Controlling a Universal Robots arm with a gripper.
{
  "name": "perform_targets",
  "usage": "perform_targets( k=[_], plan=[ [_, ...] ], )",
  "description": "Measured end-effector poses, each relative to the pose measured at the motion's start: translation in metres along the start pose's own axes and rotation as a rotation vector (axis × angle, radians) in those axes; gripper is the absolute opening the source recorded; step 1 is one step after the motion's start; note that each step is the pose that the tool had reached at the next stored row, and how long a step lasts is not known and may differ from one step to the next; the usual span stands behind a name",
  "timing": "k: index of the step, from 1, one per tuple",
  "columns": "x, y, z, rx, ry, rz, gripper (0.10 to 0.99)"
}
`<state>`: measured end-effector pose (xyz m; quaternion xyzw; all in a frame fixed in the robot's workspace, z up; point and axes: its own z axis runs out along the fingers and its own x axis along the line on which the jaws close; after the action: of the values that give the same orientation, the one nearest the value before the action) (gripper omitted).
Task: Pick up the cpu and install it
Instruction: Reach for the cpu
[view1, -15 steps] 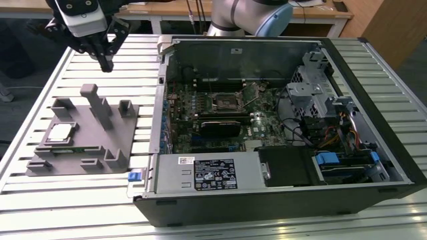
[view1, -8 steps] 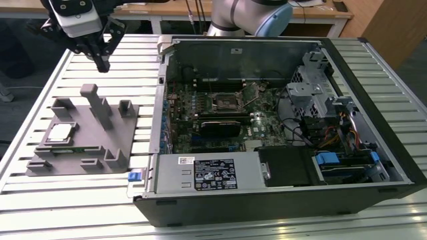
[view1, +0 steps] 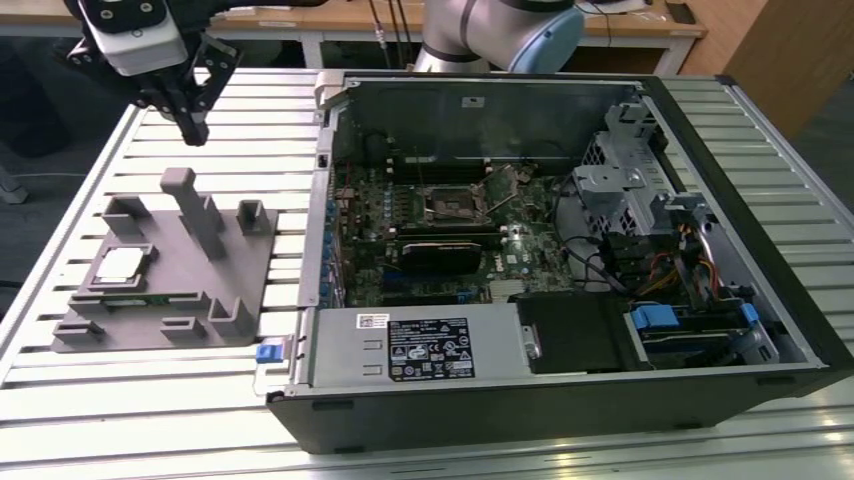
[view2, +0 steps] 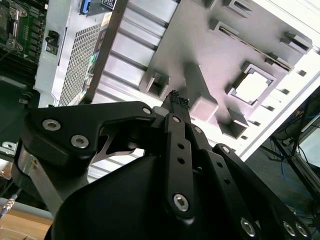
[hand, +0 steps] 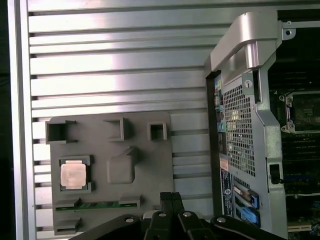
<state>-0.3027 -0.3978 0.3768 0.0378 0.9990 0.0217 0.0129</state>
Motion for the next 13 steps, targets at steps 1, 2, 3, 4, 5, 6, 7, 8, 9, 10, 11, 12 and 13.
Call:
perform_targets(
  k=[1,2,3,4,5,6,7,8,9,10,11,12,13],
  plan=[
    [0.0019,0.0,0.0001,0.0,-0.0001,0.0,0.106],
    [0.0042,0.0001,0.0001,0.0,0.0,0.0,0.106],
    [0.0069,0.0002,0.0001,0.0,0.0,0.0,0.106],
    [0.0096,0.0004,0.0002,0.0,-0.0001,0.0,0.106],
    [0.0126,0.0008,0.0002,0.0,0.0,0.0,0.106],
    [0.0156,0.0013,0.0003,0.0,0.0001,0.0,0.106],
    [0.019,0.0017,0.0004,0.0,0.0001,0.0,0.106],
    [0.0232,0.0018,0.0006,0.0,-0.0001,0.0,0.106],
    [0.0277,0.0019,0.0009,0.0,0.0,0.0,0.106],
    [0.0322,0.002,0.0013,0.0,-0.0001,0.0,0.106],
    [0.0367,0.002,0.0015,0.0,0.0,0.0,0.106],
    [0.0417,0.002,0.0018,0.0,0.0001,0.0,0.106],
    [0.0461,0.0019,0.0021,0.0,-0.0001,0.0,0.106]
  ],
)
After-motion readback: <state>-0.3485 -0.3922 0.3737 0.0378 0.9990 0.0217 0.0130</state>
